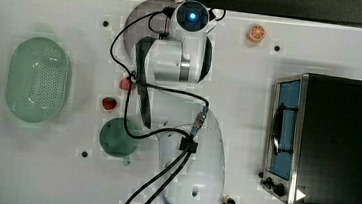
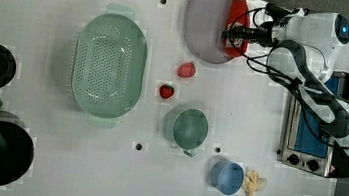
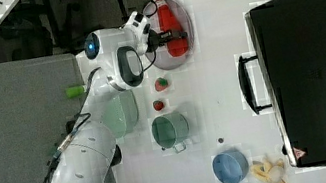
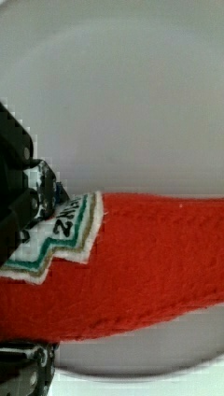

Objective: Pick ketchup from plate and place it on table.

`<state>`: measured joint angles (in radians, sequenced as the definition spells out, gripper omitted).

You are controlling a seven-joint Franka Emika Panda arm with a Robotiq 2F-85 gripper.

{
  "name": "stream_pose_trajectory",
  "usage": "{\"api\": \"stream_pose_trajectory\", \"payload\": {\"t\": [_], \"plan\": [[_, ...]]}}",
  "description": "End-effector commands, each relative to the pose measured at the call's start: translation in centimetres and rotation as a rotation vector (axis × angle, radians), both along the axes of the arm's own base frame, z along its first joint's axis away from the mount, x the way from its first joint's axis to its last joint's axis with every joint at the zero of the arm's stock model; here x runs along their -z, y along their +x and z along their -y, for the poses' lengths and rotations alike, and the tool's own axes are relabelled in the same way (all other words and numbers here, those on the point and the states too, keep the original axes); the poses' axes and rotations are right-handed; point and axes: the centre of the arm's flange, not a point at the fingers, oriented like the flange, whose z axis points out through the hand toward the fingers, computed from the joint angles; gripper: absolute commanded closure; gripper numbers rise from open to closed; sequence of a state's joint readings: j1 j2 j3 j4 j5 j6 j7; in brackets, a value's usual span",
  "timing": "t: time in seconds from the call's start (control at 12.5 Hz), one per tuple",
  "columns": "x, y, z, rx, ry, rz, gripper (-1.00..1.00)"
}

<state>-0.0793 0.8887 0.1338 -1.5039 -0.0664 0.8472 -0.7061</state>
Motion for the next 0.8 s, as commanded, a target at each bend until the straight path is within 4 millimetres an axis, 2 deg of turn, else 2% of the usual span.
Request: {"api": "stream_pose_trajectory", "payload": {"t": [0.08,0.24,0.4,0.64,0.8], "plan": [[-2.6,1.2,-0.9,-0.037,0.001,0.055,-0.19],[-6.1,2.1,-1.2,-0.007,0.008,0.103,-0.19],[-11.4,2.6,-1.2,0.016,0.009,0.132,-0.19],[-19.5,1.1,-0.8,0.058,0.052,0.048,-0.19],[-24.4,-0.5,0.2,0.086,0.078,0.006,-0.19]]}}
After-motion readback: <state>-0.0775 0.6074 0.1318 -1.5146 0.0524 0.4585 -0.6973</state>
